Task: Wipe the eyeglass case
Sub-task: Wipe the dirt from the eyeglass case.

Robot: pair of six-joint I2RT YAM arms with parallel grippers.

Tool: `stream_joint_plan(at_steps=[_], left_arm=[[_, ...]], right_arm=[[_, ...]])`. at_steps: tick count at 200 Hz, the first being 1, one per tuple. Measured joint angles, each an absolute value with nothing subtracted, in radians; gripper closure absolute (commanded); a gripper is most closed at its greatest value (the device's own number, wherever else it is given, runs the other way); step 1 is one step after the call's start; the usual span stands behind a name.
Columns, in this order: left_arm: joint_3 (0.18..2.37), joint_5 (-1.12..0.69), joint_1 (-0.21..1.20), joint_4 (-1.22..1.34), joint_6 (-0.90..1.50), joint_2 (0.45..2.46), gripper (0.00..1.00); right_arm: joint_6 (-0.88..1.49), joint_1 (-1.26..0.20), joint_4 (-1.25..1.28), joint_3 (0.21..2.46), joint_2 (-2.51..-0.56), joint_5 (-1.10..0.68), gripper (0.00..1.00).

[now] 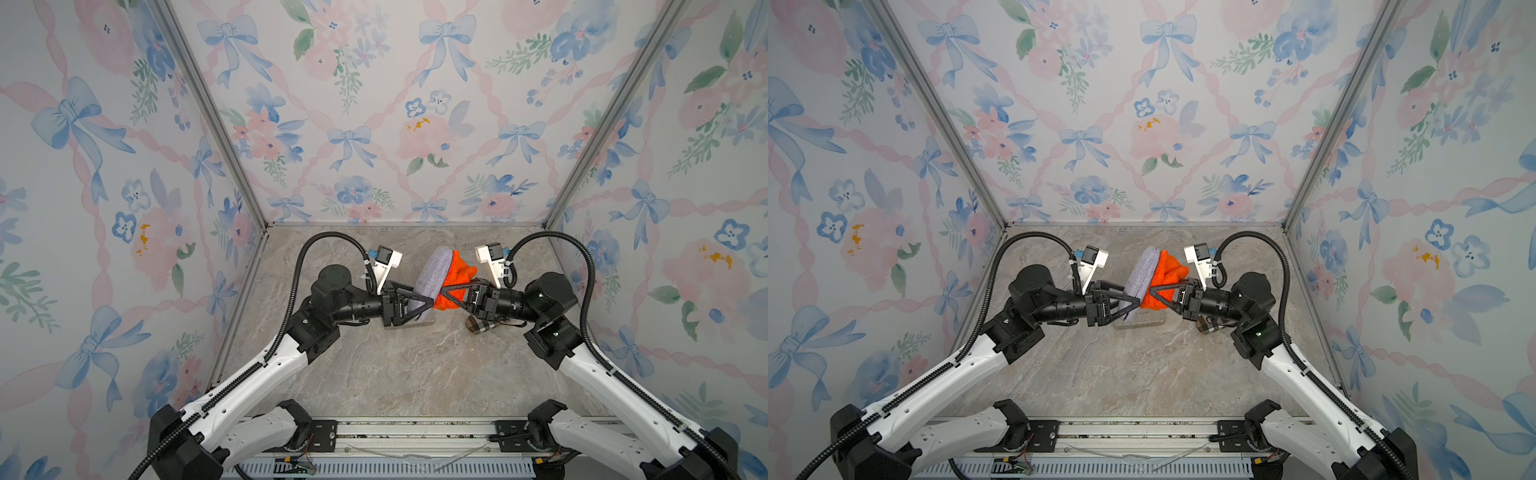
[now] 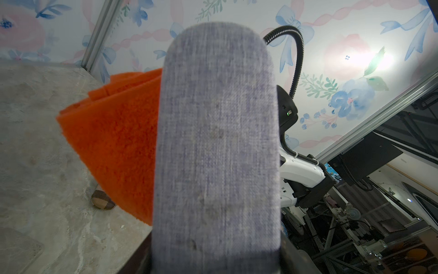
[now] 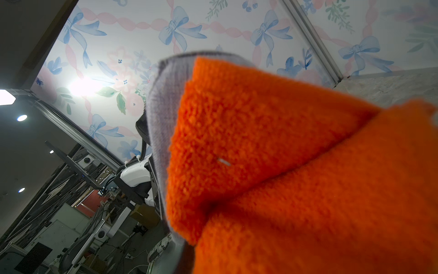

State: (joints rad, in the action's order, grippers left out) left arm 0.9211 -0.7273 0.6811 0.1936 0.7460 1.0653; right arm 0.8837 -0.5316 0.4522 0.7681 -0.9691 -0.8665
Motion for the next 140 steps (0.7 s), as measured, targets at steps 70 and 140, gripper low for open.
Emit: stream_joint_plan(at_steps=[70,140], left_arm=[[0.928,-0.749,0.680,0.260,0.770,1.089,0.69],[0.912,-0.759,0.668,0.279,0.775,1.077,0.69]], right_arm=[[0.836,-0.457,0.368,0.866,-0.976,-0.947,1.00],[0.806,-0.466,0.385,0.923,-0.994,-0.965,1.00]])
